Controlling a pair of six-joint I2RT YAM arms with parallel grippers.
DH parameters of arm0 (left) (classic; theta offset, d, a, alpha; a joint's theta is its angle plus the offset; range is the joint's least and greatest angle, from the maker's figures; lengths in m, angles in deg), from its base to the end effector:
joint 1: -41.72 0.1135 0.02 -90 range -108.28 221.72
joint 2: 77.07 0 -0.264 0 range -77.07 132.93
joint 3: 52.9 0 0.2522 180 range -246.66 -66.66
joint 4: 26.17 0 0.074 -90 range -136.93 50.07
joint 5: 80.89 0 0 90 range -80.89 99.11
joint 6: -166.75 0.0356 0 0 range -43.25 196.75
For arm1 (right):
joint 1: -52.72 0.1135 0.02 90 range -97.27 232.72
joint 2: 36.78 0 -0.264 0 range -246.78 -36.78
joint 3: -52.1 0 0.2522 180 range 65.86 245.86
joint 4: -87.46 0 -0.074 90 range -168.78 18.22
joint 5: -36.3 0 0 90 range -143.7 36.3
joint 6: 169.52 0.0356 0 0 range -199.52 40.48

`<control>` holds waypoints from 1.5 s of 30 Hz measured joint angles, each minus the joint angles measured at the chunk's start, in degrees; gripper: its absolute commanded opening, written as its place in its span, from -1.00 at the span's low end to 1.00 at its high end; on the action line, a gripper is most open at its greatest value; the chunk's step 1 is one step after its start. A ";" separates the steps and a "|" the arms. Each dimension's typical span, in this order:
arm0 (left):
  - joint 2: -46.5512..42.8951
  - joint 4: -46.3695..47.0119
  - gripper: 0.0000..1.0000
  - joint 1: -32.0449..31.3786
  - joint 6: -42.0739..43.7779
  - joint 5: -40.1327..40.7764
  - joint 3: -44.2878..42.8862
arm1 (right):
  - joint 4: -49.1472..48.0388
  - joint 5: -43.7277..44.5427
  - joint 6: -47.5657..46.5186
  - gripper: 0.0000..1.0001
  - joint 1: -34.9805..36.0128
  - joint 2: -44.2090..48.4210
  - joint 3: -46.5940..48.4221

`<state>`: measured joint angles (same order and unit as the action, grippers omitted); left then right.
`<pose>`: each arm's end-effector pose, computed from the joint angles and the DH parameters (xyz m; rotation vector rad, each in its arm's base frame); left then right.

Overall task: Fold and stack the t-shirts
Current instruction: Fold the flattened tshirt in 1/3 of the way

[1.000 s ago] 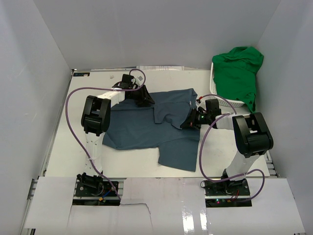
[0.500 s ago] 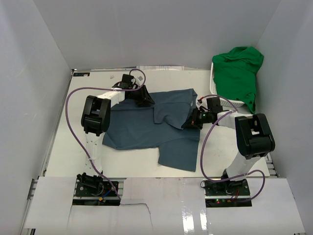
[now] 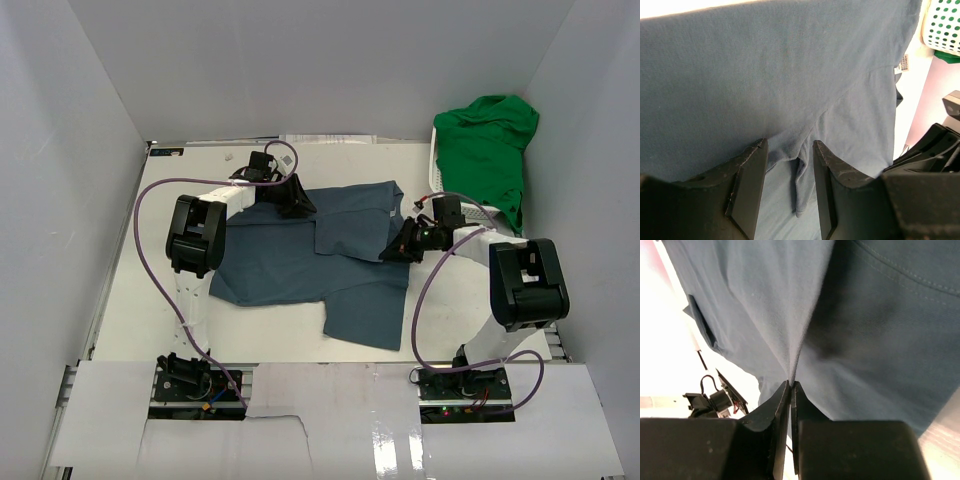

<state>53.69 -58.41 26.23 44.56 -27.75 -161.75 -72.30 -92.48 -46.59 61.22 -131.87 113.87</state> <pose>0.4630 -0.1505 0.1363 -0.1003 2.6130 -1.1324 0.3079 0.0686 0.1561 0.2512 2.5585 1.1380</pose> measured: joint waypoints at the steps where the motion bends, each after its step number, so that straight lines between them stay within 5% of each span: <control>1: 0.00 -0.02 0.05 0.00 0.00 0.00 0.00 | 0.22 0.00 -0.22 -0.85 0.02 -0.26 0.00; 2: 0.00 -0.07 0.05 0.00 0.00 0.00 0.00 | 0.55 0.00 -0.46 -0.84 0.02 -0.59 0.00; 3: 0.00 -0.15 0.06 0.00 0.00 0.02 0.00 | 0.83 0.00 -0.72 -0.52 0.02 -0.94 0.00; 6: -0.07 -0.46 0.06 0.00 0.02 0.02 -0.02 | 2.51 0.57 -2.29 -0.38 0.02 -1.79 0.04; 21: -1.60 -5.86 0.08 0.00 1.38 0.83 -1.44 | 14.32 17.86 -11.67 0.07 0.15 7.80 5.88; 30: -14.01 -8.87 0.10 0.00 3.17 -0.96 0.46 | 11.17 19.41 -14.91 0.26 0.70 14.47 5.88; 34: -21.20 -9.01 0.10 0.00 3.87 -3.28 4.26 | 9.66 18.01 -15.85 0.25 1.25 12.90 6.62; 36: -23.63 -8.44 0.10 0.00 3.89 -4.59 6.23 | 8.44 17.25 -16.31 0.07 1.44 11.21 7.52; 37: -24.41 -8.02 0.10 0.00 3.74 -5.31 7.32 | 7.89 16.96 -16.61 -0.08 1.60 10.36 7.96; 38: -25.07 -7.13 0.10 0.00 3.45 -6.34 8.85 | 7.19 16.65 -16.87 -0.66 1.77 9.51 8.33; 39: -25.66 -5.86 0.10 0.00 2.99 -7.34 10.75 | 6.54 16.37 -17.27 -0.84 1.95 8.68 8.57; 45: -25.97 3.78 -0.05 0.00 -3.39 -12.44 22.77 | 4.26 15.63 -16.90 -0.85 2.82 3.30 10.38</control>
<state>27.72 -54.63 26.23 41.17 -40.19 -138.98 -68.04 -76.85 -63.49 64.04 -128.57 124.25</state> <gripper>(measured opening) 0.509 0.078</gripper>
